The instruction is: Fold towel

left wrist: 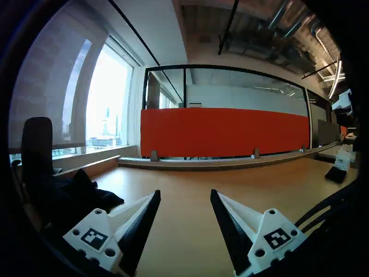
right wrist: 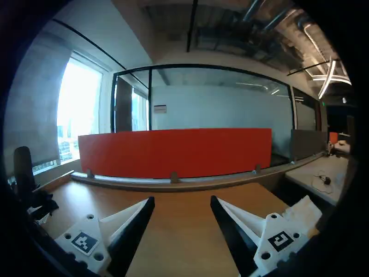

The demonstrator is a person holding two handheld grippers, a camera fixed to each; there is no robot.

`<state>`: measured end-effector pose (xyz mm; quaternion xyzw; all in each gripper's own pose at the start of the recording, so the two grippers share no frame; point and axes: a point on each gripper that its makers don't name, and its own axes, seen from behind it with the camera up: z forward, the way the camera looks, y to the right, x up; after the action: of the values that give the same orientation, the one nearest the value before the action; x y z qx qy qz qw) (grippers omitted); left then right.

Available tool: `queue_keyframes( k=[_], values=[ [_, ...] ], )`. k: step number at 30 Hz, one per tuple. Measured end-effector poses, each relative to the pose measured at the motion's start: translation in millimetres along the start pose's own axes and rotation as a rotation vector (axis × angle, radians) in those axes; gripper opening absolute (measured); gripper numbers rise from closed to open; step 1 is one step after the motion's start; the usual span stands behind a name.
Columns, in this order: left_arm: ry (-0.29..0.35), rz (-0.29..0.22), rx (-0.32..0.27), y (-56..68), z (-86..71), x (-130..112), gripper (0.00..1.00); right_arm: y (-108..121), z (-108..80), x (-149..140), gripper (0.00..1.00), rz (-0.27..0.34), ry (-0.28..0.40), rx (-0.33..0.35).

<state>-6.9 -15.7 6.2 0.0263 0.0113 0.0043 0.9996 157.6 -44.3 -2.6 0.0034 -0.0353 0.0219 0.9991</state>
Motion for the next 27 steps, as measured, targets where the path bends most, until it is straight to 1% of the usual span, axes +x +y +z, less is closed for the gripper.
queue_keyframes(
  k=[7,12,16,24,27],
  values=[
    [0.000,0.003,-0.001,1.0,0.7,-0.3,0.79,-0.7,-1.0,1.2,0.94,0.005,0.000,0.009],
    [-0.001,0.005,-0.001,1.0,0.9,-1.3,0.80,3.6,-1.0,3.5,0.94,0.009,0.006,0.008],
    [-0.001,0.006,-0.001,1.4,1.1,-2.3,1.00,8.9,-1.0,5.5,0.94,0.015,0.013,0.005],
    [0.000,0.005,-0.001,1.4,1.6,-2.7,0.99,20.7,-0.3,18.0,0.94,0.033,0.052,0.001],
    [-0.001,0.005,-0.001,1.3,1.8,-2.8,0.99,26.5,0.5,18.3,0.94,0.034,0.059,-0.003]
  ],
)
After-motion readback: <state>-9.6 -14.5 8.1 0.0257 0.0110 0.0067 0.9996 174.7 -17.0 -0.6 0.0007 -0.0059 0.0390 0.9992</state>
